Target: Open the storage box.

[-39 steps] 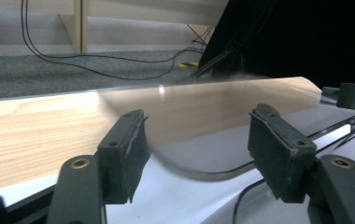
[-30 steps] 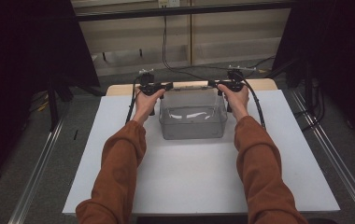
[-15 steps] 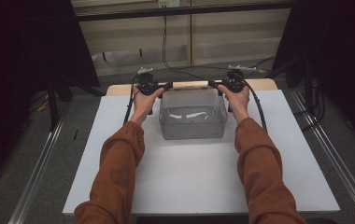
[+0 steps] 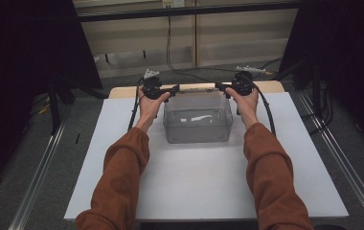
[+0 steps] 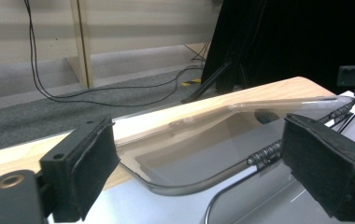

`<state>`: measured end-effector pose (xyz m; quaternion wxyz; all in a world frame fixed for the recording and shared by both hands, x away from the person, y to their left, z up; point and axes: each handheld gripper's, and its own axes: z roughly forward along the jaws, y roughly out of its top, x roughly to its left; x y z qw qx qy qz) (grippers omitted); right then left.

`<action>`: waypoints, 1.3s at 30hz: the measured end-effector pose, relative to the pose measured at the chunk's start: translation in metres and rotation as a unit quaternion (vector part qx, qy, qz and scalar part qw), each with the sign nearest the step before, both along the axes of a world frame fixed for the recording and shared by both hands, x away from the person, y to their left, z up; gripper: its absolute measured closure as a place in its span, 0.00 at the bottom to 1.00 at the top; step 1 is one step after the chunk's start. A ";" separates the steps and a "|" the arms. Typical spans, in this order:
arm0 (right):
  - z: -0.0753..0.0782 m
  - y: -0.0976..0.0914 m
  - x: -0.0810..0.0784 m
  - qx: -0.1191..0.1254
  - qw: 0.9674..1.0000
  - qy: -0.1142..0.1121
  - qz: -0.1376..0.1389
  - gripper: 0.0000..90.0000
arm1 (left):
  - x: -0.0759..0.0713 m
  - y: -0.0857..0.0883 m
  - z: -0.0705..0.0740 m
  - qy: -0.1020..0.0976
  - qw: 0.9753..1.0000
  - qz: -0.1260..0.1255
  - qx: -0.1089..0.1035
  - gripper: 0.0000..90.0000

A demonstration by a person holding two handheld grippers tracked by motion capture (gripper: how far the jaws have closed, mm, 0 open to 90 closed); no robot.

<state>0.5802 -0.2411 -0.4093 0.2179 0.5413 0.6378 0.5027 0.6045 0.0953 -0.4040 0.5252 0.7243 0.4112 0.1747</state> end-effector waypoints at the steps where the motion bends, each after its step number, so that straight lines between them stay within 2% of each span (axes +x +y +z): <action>1: 0.000 0.000 -0.001 0.001 1.000 -0.004 -0.001 0.15 | -0.001 0.000 0.000 0.000 1.000 -0.001 0.002 0.11; 4: 0.001 0.001 -0.004 -0.002 1.000 -0.012 -0.004 0.11 | -0.004 0.001 0.001 -0.004 1.000 0.000 0.007 0.09; 6: 0.001 0.001 -0.007 -0.008 1.000 -0.021 -0.004 0.09 | -0.007 0.001 0.002 -0.015 1.000 0.002 0.002 0.08; 9: 0.000 0.001 -0.013 -0.029 0.999 -0.033 0.002 0.05 | -0.012 0.000 0.002 -0.024 1.000 -0.008 -0.002 0.05; 11: 0.000 0.001 -0.016 -0.039 0.998 -0.043 0.000 0.05 | -0.017 0.000 0.001 -0.032 0.999 -0.009 -0.007 0.05; 14: 0.002 0.001 -0.020 -0.043 0.998 -0.049 0.002 0.05 | -0.022 0.002 0.001 -0.048 0.999 -0.010 -0.004 0.04; 16: 0.004 0.002 -0.024 -0.053 0.997 -0.057 0.002 0.05 | -0.024 0.003 0.001 -0.049 0.999 -0.010 -0.007 0.04; 19: 0.006 0.002 -0.030 -0.053 0.996 -0.066 0.000 0.05 | -0.030 0.005 0.001 -0.059 0.998 -0.003 -0.010 0.04; 23: 0.008 0.005 -0.039 -0.068 0.994 -0.081 -0.001 0.04 | -0.038 0.008 0.002 -0.067 0.998 -0.005 0.002 0.04; 32: 0.012 0.006 -0.055 -0.070 0.991 -0.110 -0.010 0.04 | -0.051 0.016 0.001 -0.087 0.996 0.000 -0.008 0.04; 39: 0.012 0.007 -0.067 -0.069 0.990 -0.120 -0.005 0.03 | -0.060 0.019 0.001 -0.092 0.996 0.002 -0.021 0.04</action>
